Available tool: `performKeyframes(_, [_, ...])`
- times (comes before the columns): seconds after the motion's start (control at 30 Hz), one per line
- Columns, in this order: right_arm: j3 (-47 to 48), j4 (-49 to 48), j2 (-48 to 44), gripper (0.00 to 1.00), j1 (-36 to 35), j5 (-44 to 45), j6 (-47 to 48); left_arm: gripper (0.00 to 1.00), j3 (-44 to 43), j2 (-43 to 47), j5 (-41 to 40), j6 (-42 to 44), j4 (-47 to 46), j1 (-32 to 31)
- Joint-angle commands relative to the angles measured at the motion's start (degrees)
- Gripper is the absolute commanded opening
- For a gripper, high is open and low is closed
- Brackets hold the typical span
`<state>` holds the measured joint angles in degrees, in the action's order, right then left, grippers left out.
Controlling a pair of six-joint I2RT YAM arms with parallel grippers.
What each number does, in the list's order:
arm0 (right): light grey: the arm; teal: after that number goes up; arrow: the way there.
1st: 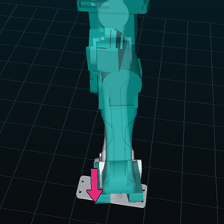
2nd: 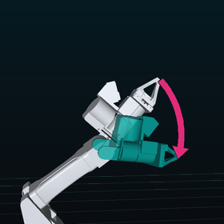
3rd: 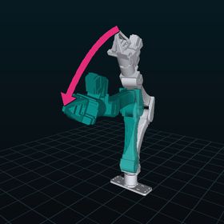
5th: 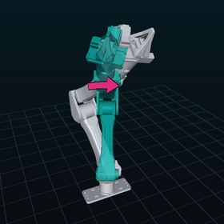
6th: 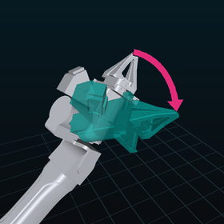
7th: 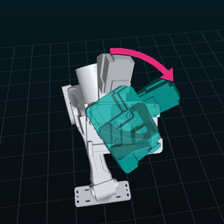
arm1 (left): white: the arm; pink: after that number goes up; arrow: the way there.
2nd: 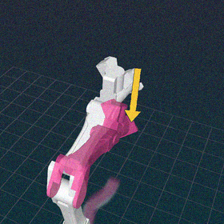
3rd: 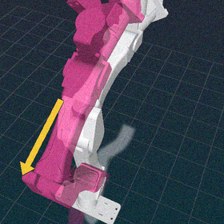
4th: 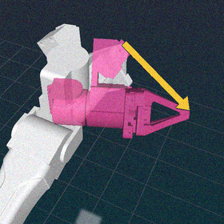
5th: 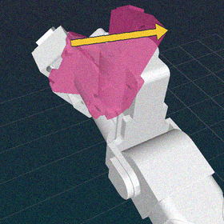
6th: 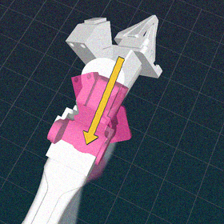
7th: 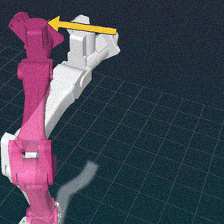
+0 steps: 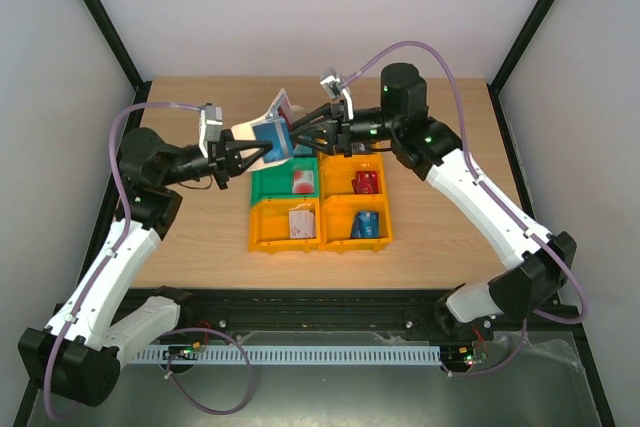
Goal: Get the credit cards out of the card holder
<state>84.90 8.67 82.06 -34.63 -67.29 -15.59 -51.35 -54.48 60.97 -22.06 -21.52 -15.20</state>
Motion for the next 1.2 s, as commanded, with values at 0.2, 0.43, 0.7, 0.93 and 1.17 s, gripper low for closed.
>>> performKeyframes(0.2, [0.2,-0.4,-2.3,0.31,-0.9,-0.8,1.5,0.02,0.0,0.2,0.6,0.4,-2.8,0.0])
performKeyframes(0.43, [-0.5,-0.8,-2.7,0.30,-0.9,0.5,1.5,0.02,0.0,0.2,0.8,0.2,-3.1,0.0])
performKeyframes(0.7, [-0.6,-0.9,-2.5,0.22,-0.9,4.2,2.2,0.02,0.0,0.1,1.2,0.3,-3.4,0.0])
performKeyframes(0.93, [-0.3,-1.0,-2.2,0.22,-1.2,3.9,2.5,0.02,0.0,-0.1,1.4,0.3,-3.4,-0.1])
performKeyframes(1.17, [0.6,0.0,-1.3,0.22,-1.9,4.8,3.3,0.02,0.0,-0.1,1.6,0.3,-3.5,-0.2])
